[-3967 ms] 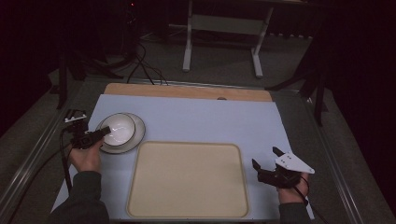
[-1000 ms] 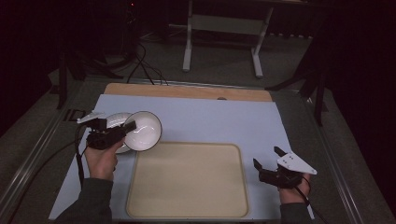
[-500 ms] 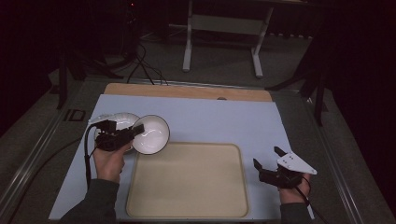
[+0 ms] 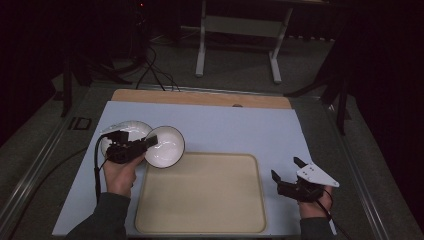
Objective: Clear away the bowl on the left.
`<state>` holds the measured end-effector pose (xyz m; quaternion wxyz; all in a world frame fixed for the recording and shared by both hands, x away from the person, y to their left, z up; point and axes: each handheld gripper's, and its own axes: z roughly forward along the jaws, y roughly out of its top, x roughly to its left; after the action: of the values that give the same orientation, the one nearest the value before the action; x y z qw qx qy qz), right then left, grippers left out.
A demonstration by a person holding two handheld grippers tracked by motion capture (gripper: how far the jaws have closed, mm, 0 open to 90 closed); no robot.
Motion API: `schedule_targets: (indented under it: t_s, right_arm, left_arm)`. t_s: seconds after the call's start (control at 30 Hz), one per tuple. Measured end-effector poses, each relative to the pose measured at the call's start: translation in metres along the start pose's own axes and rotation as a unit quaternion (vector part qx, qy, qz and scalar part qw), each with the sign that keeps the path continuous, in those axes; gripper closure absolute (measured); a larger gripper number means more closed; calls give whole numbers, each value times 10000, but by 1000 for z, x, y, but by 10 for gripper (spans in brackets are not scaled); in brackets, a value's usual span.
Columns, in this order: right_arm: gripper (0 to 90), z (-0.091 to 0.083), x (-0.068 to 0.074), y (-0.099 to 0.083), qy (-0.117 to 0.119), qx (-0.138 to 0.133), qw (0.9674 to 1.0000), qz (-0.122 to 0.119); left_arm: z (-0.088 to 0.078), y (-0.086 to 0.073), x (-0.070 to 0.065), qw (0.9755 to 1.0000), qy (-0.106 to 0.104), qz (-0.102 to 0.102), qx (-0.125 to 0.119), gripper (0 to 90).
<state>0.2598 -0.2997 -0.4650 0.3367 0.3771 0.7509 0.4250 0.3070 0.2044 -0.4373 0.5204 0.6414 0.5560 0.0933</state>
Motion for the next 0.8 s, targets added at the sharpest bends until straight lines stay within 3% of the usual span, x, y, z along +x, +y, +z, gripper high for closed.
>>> schedule_targets:
  t_s: [0.8]
  right_arm:
    - [134, 0, 0, 0, -3, 1, 10000, 9]
  left_arm:
    - [14, -11, -3, 9996, -52, 62, 284, 785]
